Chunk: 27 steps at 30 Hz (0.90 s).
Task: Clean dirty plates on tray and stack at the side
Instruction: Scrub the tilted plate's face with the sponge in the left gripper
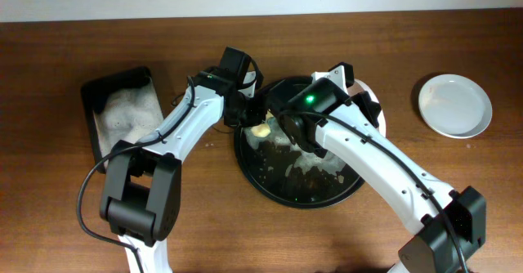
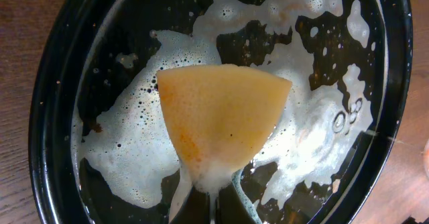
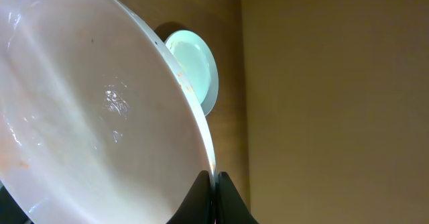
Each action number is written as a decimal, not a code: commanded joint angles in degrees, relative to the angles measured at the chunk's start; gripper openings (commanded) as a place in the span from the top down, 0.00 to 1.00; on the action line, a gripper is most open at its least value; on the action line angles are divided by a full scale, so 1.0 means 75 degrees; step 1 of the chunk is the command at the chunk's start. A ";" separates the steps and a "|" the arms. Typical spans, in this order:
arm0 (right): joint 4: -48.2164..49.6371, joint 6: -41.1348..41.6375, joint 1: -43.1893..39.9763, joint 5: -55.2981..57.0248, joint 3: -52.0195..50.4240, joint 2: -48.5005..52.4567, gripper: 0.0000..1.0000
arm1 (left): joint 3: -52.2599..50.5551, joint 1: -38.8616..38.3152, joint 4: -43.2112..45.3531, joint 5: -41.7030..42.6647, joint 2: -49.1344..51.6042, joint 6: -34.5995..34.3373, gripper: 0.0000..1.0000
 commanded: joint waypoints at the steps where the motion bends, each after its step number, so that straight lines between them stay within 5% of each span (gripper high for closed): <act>1: -0.0029 0.0076 0.0058 0.0361 0.0137 -0.0102 0.96 | -0.0015 0.0009 0.0003 -0.0050 -0.0219 0.0125 0.99; 10: -0.0015 0.0079 0.0058 0.0050 0.0137 -0.0102 0.96 | -0.0015 0.0006 0.0099 0.0245 -0.0219 0.0128 1.00; 17: 0.0664 0.0140 -0.0379 -0.2305 0.0134 -0.0099 0.96 | -0.0015 0.0006 0.1198 0.4540 -0.0219 0.1877 1.00; 23: 0.0720 0.0137 -0.0574 -0.2183 0.0134 -0.0096 0.96 | -0.0026 -0.0210 0.0114 0.4555 -0.0219 0.2943 1.00; 27: 0.0784 0.0137 -0.0560 -0.2192 0.0134 -0.0096 0.96 | -0.0038 -0.0746 0.0411 0.3209 -0.0216 0.2952 1.00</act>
